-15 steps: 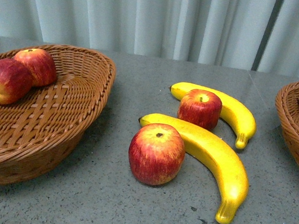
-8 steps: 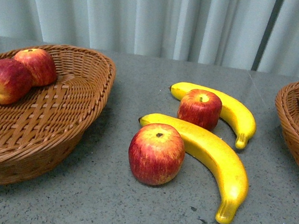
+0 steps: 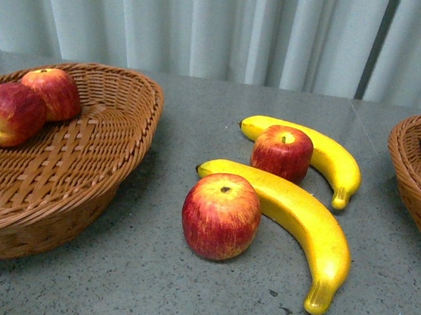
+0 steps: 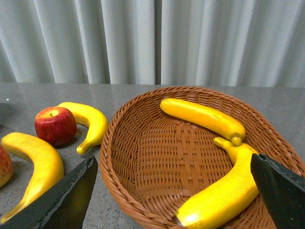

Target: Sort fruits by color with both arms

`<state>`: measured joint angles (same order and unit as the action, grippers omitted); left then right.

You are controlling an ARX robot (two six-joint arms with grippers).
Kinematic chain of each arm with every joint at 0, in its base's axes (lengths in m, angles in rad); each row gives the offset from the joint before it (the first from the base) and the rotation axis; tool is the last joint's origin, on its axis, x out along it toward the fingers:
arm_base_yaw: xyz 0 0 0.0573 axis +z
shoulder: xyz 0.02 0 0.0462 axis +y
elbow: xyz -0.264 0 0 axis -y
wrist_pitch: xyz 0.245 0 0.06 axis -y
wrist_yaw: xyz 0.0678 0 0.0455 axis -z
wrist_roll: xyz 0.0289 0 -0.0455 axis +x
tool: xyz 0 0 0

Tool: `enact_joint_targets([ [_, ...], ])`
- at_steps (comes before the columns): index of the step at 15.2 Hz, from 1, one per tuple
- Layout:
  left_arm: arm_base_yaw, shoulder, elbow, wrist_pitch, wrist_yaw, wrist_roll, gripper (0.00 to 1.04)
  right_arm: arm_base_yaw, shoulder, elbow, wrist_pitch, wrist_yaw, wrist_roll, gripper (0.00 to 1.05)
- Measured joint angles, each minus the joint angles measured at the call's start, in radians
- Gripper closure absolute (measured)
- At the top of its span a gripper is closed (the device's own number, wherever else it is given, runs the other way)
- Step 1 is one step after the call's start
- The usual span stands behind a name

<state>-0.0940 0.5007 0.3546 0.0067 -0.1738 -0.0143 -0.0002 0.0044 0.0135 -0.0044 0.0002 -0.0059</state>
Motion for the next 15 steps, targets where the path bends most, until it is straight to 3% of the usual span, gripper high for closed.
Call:
enact_joint_targets([
  [2,-0.061,0.344,0.206,0.154,0.154,0.103,0.07,0.0,0.0,0.0,0.0,0.0,0.0,0.07],
  [4,-0.196,0.684,0.393,0.114,0.262,0.187,0.07,0.0,0.0,0.0,0.0,0.0,0.0,0.07],
  [6,-0.313,0.903,0.504,0.079,0.298,0.229,0.07,0.0,0.0,0.0,0.0,0.0,0.0,0.07],
  [9,-0.435,1.063,0.518,0.051,0.298,0.264,0.07,0.0,0.0,0.0,0.0,0.0,0.0,0.07],
  [15,-0.478,1.17,0.52,0.135,0.306,0.32,0.07,0.0,0.0,0.0,0.0,0.0,0.0,0.07],
])
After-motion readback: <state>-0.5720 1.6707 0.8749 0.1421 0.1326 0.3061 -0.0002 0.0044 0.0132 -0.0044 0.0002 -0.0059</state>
